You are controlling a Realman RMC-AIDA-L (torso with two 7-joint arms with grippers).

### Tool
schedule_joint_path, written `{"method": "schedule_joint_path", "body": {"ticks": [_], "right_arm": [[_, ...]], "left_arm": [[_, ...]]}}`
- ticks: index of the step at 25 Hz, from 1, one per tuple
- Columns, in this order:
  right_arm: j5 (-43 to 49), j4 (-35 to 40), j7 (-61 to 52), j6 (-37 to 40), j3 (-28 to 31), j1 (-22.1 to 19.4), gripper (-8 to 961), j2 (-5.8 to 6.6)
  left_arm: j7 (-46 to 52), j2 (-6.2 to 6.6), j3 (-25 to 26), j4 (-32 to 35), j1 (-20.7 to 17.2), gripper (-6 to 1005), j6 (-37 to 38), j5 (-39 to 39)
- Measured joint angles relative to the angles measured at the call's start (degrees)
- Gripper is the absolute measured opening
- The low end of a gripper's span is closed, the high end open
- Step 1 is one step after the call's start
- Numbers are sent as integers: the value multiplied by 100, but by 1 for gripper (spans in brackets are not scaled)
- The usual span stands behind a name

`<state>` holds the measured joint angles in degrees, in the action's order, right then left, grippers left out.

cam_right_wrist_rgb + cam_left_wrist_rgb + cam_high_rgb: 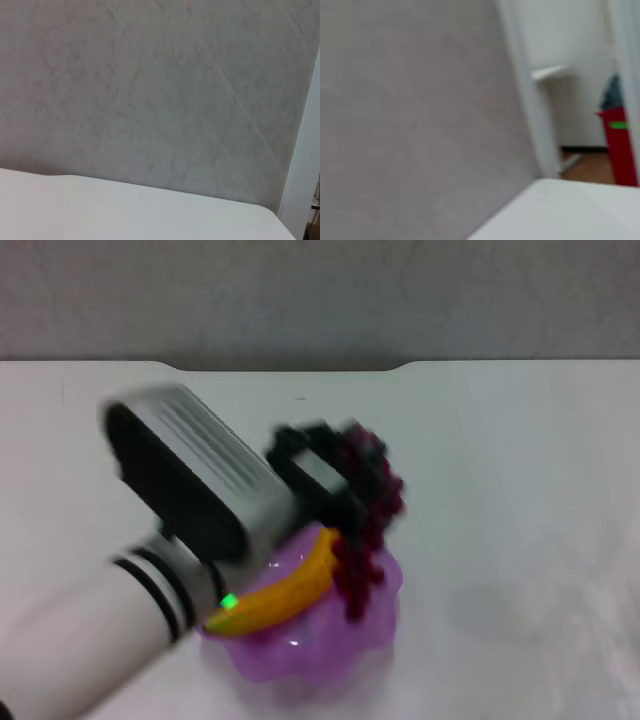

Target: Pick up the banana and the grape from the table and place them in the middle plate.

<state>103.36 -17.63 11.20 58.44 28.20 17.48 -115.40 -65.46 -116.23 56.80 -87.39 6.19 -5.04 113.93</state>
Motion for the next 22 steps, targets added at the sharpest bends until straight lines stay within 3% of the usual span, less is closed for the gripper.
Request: {"method": "schedule_joint_path", "body": {"ticks": [5,22], "right_arm": [[0,-4,-2,0,-7,3,21,0],[0,-37,-4,0,-17,9,22,0]], "left_arm": [[-234,-19,-429,527,174,285,344,-49],[-185,-59,-613,2708,1057,230,1107,-862]]}}
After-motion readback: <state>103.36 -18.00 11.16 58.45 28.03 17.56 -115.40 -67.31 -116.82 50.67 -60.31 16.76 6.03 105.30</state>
